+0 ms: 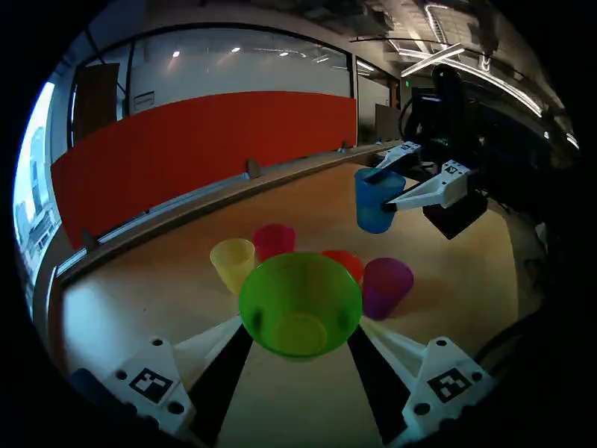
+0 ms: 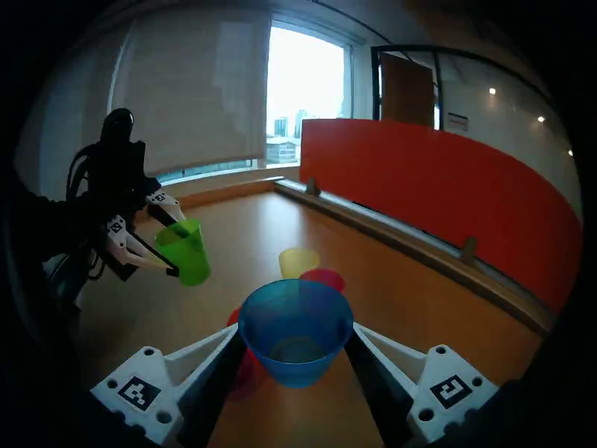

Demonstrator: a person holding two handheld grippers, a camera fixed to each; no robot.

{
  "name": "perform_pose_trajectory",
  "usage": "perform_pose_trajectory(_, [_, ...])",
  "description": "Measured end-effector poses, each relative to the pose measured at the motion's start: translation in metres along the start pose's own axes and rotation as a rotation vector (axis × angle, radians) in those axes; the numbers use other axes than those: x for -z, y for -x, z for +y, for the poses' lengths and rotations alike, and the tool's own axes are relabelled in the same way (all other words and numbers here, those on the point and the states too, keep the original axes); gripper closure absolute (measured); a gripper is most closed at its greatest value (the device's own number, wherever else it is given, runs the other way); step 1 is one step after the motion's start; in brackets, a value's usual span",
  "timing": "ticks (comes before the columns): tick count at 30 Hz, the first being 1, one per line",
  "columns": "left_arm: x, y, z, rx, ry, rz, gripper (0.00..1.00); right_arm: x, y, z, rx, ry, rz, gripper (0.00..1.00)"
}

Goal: Pour water

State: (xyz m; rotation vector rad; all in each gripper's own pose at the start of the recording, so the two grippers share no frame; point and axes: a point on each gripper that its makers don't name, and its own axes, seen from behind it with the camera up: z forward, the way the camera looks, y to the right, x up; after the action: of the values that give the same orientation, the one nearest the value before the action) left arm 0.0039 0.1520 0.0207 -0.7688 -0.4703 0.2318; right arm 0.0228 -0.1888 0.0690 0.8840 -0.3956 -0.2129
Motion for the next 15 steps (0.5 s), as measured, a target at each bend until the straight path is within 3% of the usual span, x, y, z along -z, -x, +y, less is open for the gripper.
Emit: perform_pose_trajectory(15, [0.014, -0.022, -0.003, 0.019, -0.032, 0.075, 0.19, 0.009, -0.030, -0.014, -0.017, 0.013, 0.130, 0.10])
